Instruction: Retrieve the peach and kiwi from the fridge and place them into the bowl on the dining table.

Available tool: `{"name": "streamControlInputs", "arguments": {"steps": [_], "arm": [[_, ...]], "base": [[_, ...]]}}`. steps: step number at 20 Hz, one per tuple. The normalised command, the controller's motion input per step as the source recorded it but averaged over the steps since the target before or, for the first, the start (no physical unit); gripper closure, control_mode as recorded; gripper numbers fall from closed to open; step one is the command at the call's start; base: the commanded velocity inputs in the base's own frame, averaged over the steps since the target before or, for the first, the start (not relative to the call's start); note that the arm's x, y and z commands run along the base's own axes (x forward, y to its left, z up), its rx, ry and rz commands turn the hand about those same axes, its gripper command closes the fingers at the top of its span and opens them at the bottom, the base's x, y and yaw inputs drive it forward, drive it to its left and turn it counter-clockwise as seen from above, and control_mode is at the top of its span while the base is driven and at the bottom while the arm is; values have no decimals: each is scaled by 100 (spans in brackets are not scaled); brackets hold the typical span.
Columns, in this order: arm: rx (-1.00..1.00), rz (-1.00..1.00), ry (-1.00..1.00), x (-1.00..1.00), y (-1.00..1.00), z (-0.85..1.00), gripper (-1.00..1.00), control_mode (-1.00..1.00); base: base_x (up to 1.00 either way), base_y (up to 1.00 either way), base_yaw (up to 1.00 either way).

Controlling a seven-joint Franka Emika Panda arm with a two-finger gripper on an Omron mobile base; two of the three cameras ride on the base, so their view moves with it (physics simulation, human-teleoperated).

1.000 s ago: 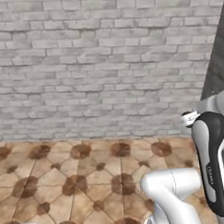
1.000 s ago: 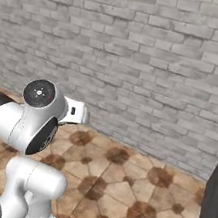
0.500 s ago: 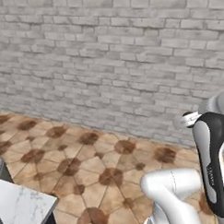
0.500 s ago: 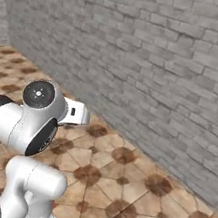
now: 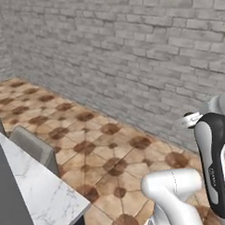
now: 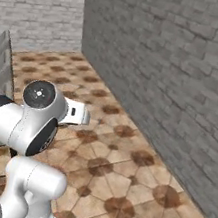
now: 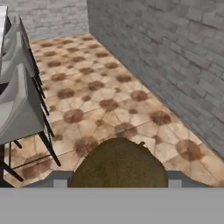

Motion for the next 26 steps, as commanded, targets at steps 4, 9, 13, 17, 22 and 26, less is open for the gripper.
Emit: {"name": "streamControlInputs", "arguments": {"steps": [4,9,13,17,22,26], "arm": [[0,0,0,0,0,0,100,100],[0,0,0,0,0,0,100,100],[0,0,0,0,0,0,100,100],[0,0,0,0,0,0,100,100],[0,0,0,0,0,0,100,100],[0,0,0,0,0,0,100,100]], "base": [[86,13,54],[90,9,51],[82,2,50],[66,0,49],[59,0,49],[63,0,49]]}}
